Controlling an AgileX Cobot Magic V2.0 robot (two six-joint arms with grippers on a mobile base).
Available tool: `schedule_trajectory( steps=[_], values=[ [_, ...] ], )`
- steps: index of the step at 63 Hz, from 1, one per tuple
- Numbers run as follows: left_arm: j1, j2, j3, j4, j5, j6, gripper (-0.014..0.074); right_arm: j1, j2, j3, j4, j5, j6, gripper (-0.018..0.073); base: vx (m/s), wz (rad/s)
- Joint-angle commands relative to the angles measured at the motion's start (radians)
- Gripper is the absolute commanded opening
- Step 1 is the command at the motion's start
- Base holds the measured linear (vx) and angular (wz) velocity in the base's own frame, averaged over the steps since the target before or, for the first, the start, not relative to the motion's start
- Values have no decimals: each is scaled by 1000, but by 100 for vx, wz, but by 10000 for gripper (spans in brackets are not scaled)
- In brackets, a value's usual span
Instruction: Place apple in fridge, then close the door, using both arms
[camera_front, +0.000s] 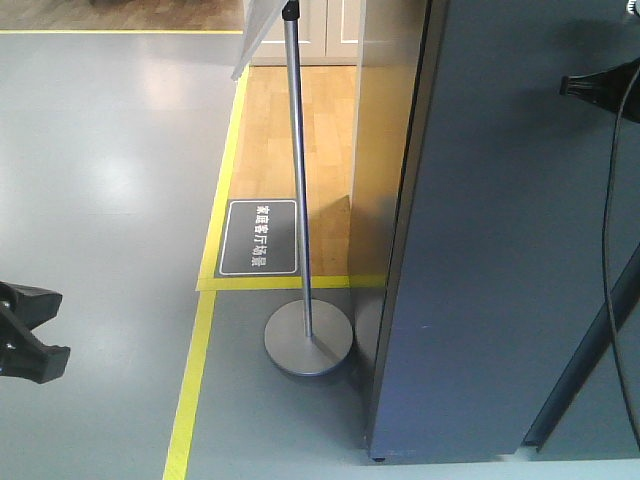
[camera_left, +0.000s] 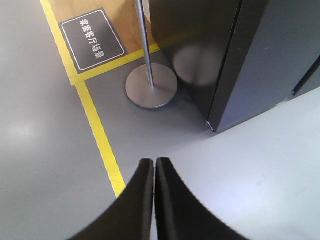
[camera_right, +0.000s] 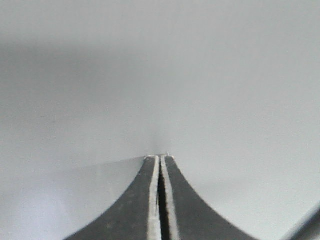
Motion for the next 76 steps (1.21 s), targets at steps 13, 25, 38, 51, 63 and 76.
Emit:
schedule_trajectory(
  steps=[13,25,38,51,63,76],
  values=[
    [1,-10,-26,-10,-55,-11,-6,15,-155,-28,70,89,-29,-3,0,0],
    [1,-10,-26,-10,-55,-11,-6,97,-256,98,72,150,-153,-3,0,0],
    [1,-10,-26,-10,-55,-11,-6,211,-414,314,108,169,-149,-3,0,0],
    [1,-10,-26,-10,-55,-11,-6,293,-595,489,185,217,-146,-3,0,0],
    [1,-10,-26,-10,-55,-11,-6,309,-758,590,272,325,-227,-3,0,0],
    [1,-10,-26,-10,-55,-11,-6,309,-962,722,351,364,-265,-3,0,0]
  ],
)
